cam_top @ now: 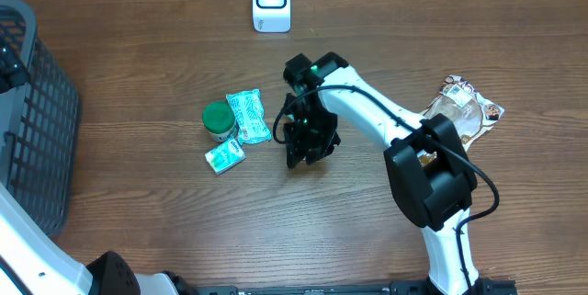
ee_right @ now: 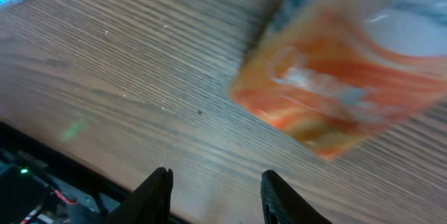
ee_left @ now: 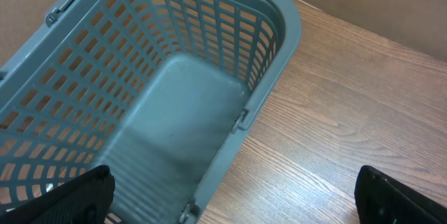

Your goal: Scan the item barcode

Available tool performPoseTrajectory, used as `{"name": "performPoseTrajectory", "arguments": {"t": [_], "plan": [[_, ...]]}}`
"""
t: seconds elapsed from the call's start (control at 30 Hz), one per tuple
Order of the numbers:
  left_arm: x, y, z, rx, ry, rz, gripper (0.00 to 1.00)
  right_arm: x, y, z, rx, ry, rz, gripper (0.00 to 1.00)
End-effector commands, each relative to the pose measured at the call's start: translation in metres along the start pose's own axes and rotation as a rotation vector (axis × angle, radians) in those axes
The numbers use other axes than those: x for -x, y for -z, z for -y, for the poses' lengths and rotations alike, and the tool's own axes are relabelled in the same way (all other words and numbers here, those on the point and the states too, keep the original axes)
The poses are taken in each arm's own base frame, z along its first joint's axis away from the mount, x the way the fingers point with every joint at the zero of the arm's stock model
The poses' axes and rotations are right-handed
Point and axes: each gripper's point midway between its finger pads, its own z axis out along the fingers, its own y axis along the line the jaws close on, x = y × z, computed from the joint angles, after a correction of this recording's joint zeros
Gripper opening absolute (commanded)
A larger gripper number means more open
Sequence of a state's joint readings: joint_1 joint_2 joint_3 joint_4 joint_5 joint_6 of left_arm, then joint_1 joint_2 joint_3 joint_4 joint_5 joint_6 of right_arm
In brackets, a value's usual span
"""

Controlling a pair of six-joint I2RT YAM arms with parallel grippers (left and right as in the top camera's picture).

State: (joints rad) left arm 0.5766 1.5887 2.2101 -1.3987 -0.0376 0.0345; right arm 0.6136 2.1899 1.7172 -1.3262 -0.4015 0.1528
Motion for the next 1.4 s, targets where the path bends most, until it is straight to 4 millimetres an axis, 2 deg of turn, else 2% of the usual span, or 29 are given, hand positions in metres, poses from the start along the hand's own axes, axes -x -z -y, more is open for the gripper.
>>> {"name": "performPoseTrajectory", "arguments": {"t": [0.0,0.2,0.4,0.6,0.73,0.87,0.97,1.07,1.2,1.37], "plan": [[0.000,0.001,0.001,-0.007,0.009,0.004,0.99,-0.004,-0.006,0.002,-0.045,0.016,0.011,0.38],[0.000,0.001,0.001,-0.007,0.010,0.004,0.99,-0.003,-0.015,0.023,-0.134,-0.017,0.021,0.38],[0.000,0.001,0.001,-0.007,0.009,0.004,1.00,0.007,-0.006,0.054,-0.242,-0.048,0.065,0.38],[0.000,0.001,0.001,-0.007,0.010,0.004,1.00,0.025,0.006,0.077,-0.230,-0.097,0.130,0.38],[0.000,0.001,0.001,-0.007,0.010,0.004,1.00,0.023,0.016,0.074,-0.154,-0.085,0.126,0.34],[0.000,0.001,0.001,-0.007,0.009,0.004,1.00,0.021,0.040,0.067,-0.087,-0.078,0.162,0.36],[0.000,0.001,0.001,-0.007,0.010,0.004,1.00,0.028,0.061,0.065,-0.005,-0.090,0.227,0.39],[0.000,0.001,0.001,-0.007,0.010,0.004,0.99,0.041,0.071,0.066,0.081,-0.097,0.285,0.41],[0.000,0.001,0.001,-0.007,0.010,0.004,0.99,0.053,0.067,0.069,0.126,-0.092,0.316,0.41],[0.000,0.001,0.001,-0.007,0.010,0.004,0.99,0.056,0.052,0.070,0.143,-0.084,0.314,0.42]]}}
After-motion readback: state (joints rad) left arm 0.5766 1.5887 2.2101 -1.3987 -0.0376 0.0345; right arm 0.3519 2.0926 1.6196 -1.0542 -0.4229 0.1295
